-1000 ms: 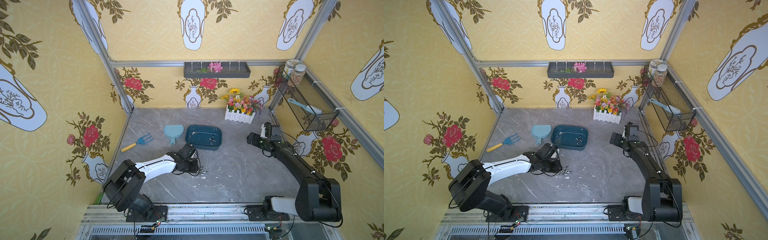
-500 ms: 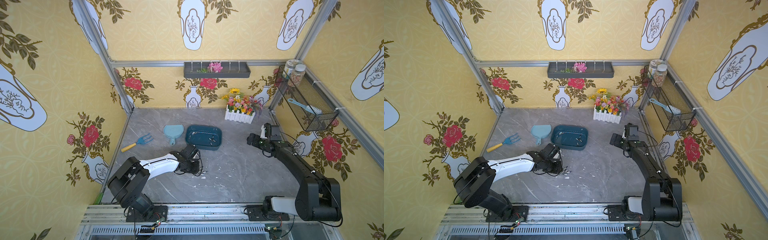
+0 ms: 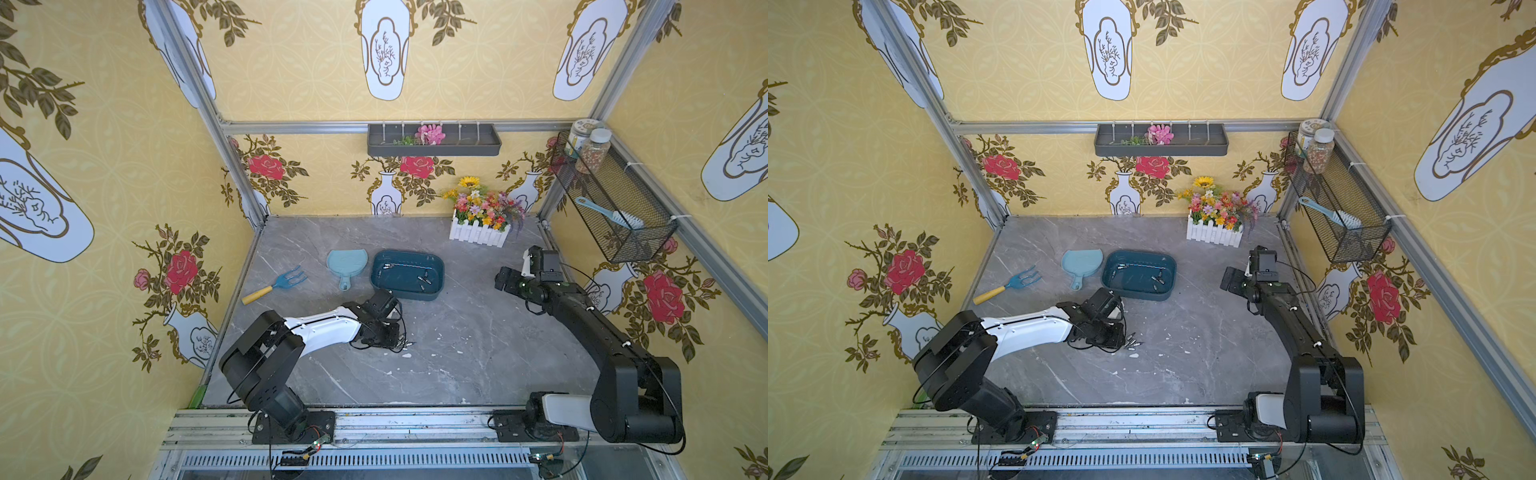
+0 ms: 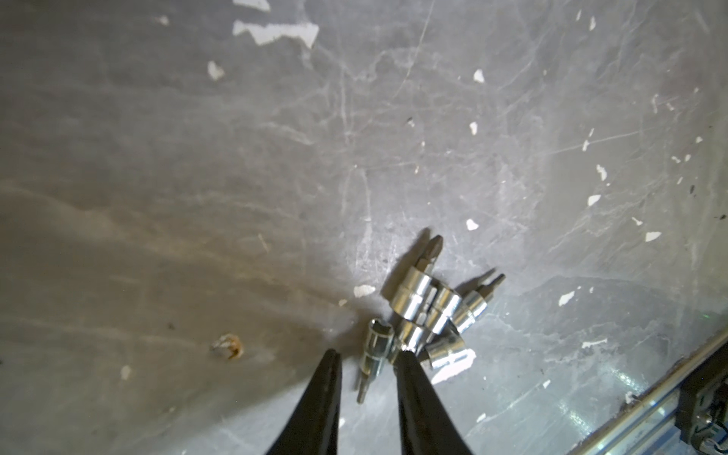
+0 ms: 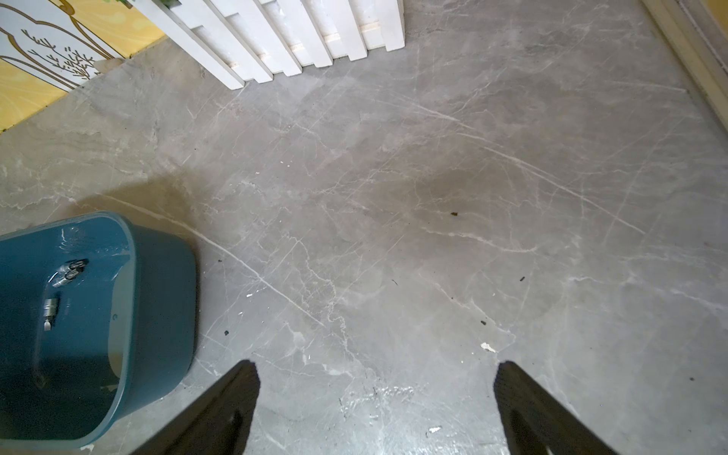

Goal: Put the bit on the desktop into the storage box
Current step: Pick up the screwdriver bit from the center of the board.

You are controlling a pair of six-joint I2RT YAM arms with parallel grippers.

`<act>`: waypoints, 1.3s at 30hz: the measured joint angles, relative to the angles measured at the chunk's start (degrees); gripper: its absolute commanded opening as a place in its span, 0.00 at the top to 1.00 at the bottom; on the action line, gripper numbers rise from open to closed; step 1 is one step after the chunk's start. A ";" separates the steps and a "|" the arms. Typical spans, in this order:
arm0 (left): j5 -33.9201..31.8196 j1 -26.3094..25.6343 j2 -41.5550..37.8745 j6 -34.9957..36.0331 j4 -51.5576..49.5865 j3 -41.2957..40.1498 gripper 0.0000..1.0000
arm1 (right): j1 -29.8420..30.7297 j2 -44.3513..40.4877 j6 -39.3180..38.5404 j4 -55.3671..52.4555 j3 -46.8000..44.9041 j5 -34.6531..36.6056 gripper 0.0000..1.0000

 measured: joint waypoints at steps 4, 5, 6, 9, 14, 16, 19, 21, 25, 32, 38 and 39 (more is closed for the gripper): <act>0.00 -0.13 0.42 0.22 -0.48 0.24 0.72 | 0.00 -0.11 -0.02 -0.02 0.00 0.13 0.03; 0.00 -0.13 0.52 0.22 -0.57 0.26 0.72 | 0.00 -0.11 -0.02 -0.02 0.00 0.15 0.03; -0.02 -0.13 0.66 0.24 -0.72 0.31 0.73 | -0.02 -0.13 -0.02 -0.02 0.00 0.17 0.03; -0.35 -0.13 1.09 0.31 -1.29 0.55 0.74 | -0.02 -0.28 -0.04 -0.02 0.00 0.22 0.03; -1.55 -0.20 1.70 0.42 -2.12 1.25 0.76 | -0.02 -0.37 -0.04 -0.04 0.00 0.28 0.03; -2.05 -0.24 1.97 0.42 -2.43 1.64 0.76 | -0.02 -0.46 -0.04 -0.07 0.00 0.55 0.03; -3.06 -0.39 2.75 0.42 -2.80 2.58 0.76 | -0.02 -0.52 -0.04 -0.07 0.00 1.03 0.03; -3.80 -0.66 3.50 0.44 -3.39 3.43 0.77 | -0.02 -0.63 -0.04 -0.13 0.00 1.22 0.03; -5.44 -1.46 4.92 0.68 -4.61 5.05 0.77 | -0.02 -1.07 -0.33 -0.22 0.00 1.46 0.03; -7.21 -2.54 5.84 1.27 -5.97 6.25 0.78 | -0.17 -1.27 -0.42 -0.24 0.00 1.81 0.03; -8.33 -3.17 6.10 1.05 -7.23 6.95 0.78 | -0.17 -1.27 -0.42 -0.24 0.00 1.84 0.03; -8.66 -3.26 6.19 1.03 -7.65 7.13 0.78 | -0.17 -1.27 -0.42 -0.24 0.00 1.84 0.03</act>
